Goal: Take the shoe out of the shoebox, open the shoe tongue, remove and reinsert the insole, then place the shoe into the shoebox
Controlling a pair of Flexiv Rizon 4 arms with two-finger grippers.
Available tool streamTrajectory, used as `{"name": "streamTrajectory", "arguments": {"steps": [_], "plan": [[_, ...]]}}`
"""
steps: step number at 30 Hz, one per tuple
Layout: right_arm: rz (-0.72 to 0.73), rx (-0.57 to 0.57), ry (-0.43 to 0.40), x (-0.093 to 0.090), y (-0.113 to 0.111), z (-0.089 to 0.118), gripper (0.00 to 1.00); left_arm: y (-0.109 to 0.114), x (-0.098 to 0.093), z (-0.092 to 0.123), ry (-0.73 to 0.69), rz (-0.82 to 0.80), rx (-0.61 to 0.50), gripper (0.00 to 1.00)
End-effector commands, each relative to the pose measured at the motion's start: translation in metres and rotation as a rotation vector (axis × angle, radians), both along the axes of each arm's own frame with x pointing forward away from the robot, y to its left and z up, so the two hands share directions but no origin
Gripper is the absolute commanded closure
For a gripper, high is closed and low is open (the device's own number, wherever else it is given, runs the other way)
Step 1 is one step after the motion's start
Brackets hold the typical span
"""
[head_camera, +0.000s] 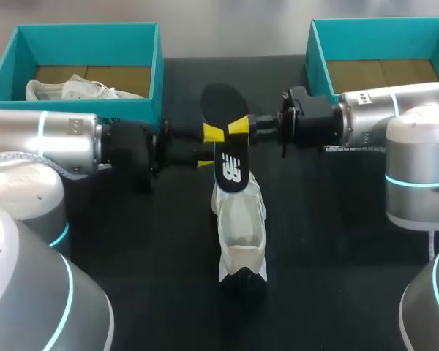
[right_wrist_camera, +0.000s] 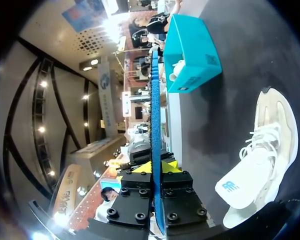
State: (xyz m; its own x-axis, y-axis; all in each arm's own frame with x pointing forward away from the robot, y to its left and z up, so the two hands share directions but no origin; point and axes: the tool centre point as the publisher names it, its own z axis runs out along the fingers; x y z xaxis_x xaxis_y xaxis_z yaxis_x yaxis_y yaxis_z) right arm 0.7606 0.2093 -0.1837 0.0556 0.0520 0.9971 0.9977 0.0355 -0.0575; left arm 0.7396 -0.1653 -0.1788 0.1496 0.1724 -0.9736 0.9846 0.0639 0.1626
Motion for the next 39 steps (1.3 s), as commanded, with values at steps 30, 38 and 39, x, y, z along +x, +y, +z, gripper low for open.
{"name": "streamTrajectory", "arguments": {"steps": [30, 38, 39], "plan": [[-0.006, 0.006, 0.005, 0.0, -0.002, -0.008, 1.0, 0.07, 0.026, 0.081, 0.06, 0.015, 0.394, 0.0], [-0.006, 0.006, 0.005, 0.0, -0.002, -0.008, 1.0, 0.064, 0.03, 0.119, 0.125, -0.027, 0.701, 0.0], [-0.006, 0.006, 0.005, 0.0, -0.002, -0.008, 1.0, 0.063, 0.029, 0.121, 0.128, -0.02, 0.732, 0.0]]}}
